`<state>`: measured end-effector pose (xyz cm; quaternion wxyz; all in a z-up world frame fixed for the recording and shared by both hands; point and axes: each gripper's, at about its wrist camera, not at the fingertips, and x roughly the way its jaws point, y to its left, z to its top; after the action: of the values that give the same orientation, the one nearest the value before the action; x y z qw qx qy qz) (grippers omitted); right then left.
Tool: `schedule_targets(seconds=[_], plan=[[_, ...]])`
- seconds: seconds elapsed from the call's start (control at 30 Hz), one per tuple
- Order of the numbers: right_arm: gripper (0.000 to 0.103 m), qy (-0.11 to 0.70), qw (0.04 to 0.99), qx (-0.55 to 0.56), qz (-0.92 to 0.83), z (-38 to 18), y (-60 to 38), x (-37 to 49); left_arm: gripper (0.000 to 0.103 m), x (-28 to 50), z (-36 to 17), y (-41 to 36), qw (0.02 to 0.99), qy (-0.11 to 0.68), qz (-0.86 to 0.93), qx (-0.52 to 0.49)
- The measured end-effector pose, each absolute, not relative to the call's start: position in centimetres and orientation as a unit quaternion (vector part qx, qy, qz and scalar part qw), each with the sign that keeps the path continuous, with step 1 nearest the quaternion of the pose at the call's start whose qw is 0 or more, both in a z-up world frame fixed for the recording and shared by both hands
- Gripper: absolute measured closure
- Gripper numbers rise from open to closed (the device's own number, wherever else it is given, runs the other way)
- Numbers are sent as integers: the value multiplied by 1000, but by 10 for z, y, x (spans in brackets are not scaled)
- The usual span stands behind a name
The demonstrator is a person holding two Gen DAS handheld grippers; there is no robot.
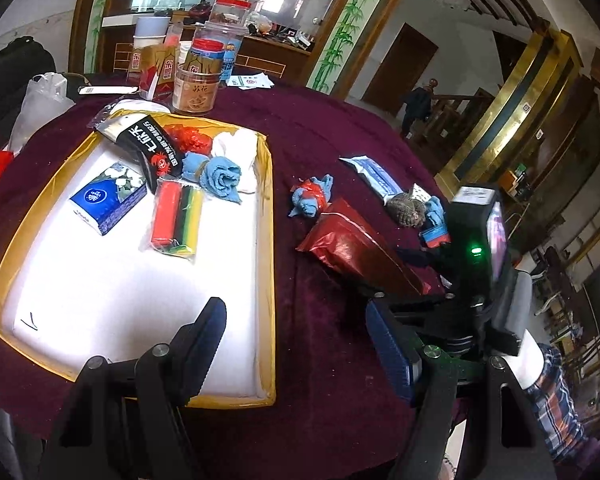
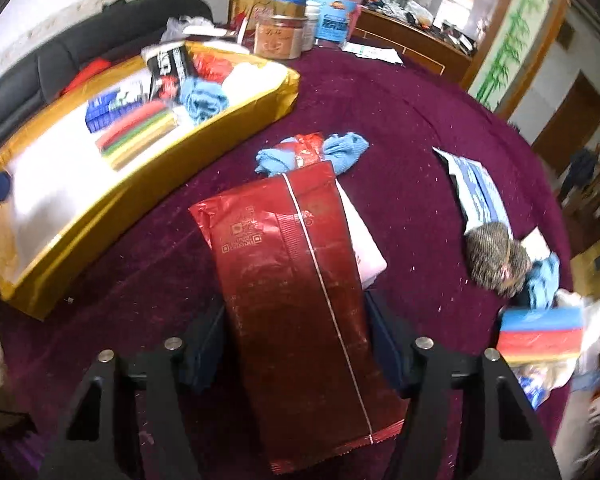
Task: Organize soft objects
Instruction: 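Carry the red pouch with the right tool while the left tool grasps the pink tissue pack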
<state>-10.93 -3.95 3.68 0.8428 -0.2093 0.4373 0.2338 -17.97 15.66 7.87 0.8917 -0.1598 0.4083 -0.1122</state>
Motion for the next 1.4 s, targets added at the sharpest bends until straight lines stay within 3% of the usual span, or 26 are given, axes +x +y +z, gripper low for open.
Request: schedule_targets(seconds=[0.47, 0.9, 1.13, 1.4], plan=[[45, 479, 860, -5, 175, 31, -162, -110, 28, -124, 83, 100, 895, 423, -127, -68], [41, 469, 856, 52, 210, 21, -186, -105, 28, -42, 30, 40, 858, 503, -60, -80], [39, 469, 851, 71, 223, 20, -191, -104, 9, -17, 21, 16, 869, 494, -14, -32], [39, 468, 853, 66, 221, 20, -189, -107, 14, -13, 6, 6, 873, 488, -27, 2]])
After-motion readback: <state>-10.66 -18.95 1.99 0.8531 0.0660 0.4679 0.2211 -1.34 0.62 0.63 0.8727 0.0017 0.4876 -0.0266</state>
